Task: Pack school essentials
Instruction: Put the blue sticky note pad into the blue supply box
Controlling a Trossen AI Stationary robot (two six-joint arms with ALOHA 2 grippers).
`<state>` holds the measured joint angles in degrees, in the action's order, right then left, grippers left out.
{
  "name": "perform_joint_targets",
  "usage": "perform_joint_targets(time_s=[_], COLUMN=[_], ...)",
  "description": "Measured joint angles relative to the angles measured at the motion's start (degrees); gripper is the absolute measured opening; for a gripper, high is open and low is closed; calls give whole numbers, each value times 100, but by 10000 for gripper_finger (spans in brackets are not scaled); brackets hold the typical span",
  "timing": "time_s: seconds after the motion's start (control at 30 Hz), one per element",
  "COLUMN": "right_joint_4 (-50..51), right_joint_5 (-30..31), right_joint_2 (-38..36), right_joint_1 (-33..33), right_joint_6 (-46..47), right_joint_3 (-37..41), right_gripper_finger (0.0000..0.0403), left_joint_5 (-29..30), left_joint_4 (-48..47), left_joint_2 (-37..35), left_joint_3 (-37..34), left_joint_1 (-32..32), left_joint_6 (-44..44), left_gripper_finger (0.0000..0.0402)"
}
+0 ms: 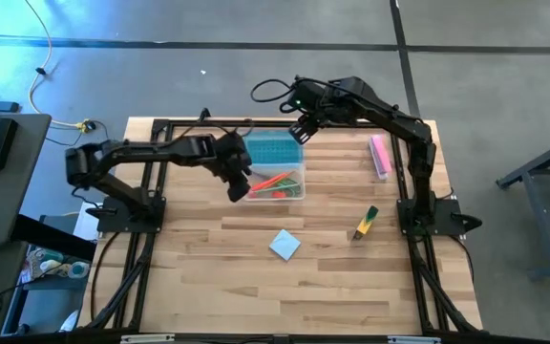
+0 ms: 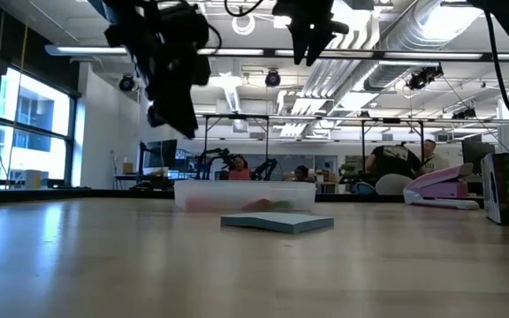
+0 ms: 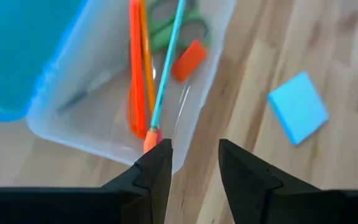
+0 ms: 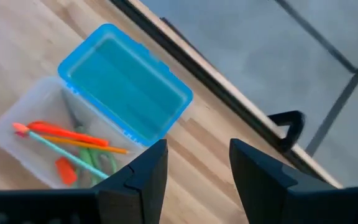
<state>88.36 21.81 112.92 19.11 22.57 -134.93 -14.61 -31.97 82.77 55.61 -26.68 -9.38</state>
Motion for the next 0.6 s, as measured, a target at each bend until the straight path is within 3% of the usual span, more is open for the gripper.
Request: perform_joint_targets(time_s=[0.37,0.6], right_joint_4=[-9,42], right_joint_5=[-735,-871], right_joint_2=[0,2], right_joint_1=[-355,-803], right_joint_6=[501,1135], right_joint_3=[0,0], right_gripper_finger=[162,163], left_joint_5=[-17,-24], left_joint_4=[-168,7], left_joint_2=[-1477,-2437], left_joint_3=[-2,-199], left_joint_1=[5,22], left_joint_6=[246,377], left_gripper_finger=[117,117])
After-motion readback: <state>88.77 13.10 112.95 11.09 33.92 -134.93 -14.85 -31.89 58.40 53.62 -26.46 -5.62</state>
